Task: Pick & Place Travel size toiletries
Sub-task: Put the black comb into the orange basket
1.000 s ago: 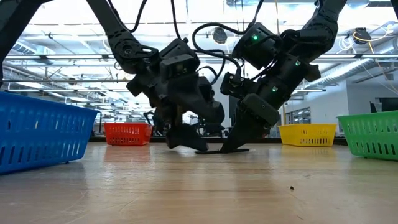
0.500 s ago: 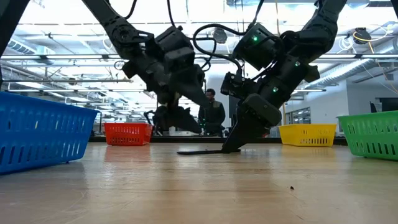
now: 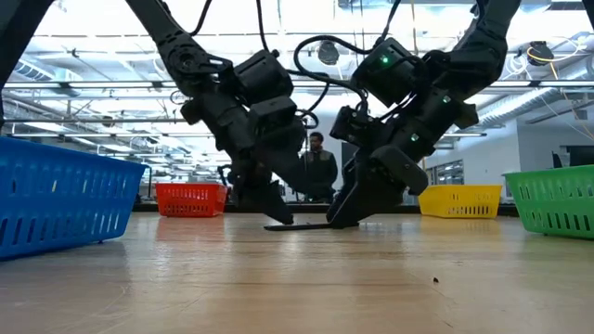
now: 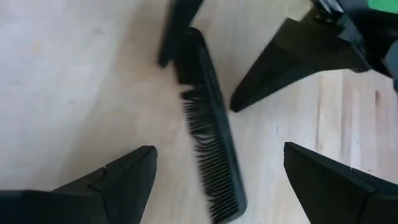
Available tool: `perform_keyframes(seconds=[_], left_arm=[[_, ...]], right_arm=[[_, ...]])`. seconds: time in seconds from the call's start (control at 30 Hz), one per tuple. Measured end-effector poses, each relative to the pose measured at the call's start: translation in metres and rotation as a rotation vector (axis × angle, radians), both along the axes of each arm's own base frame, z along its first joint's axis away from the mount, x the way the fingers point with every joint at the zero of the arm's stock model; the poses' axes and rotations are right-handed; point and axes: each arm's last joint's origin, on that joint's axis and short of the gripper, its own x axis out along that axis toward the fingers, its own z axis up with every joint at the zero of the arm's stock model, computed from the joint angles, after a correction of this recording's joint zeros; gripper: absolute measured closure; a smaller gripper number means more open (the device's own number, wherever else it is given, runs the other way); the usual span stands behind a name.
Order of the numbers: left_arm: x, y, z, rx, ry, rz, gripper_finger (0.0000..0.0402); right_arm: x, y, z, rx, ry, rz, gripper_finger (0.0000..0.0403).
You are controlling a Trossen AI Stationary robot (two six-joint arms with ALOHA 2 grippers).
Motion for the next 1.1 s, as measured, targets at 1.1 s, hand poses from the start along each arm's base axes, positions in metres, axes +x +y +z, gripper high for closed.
perform_keyframes(seconds=[1.1], left_arm=[[0.017,-0.009,0.020,-0.241,-0.249,-0.131,0.0053]], right_arm=[[0.002,-0.007,0.002,0.058,0.011,0.022,0.0126]])
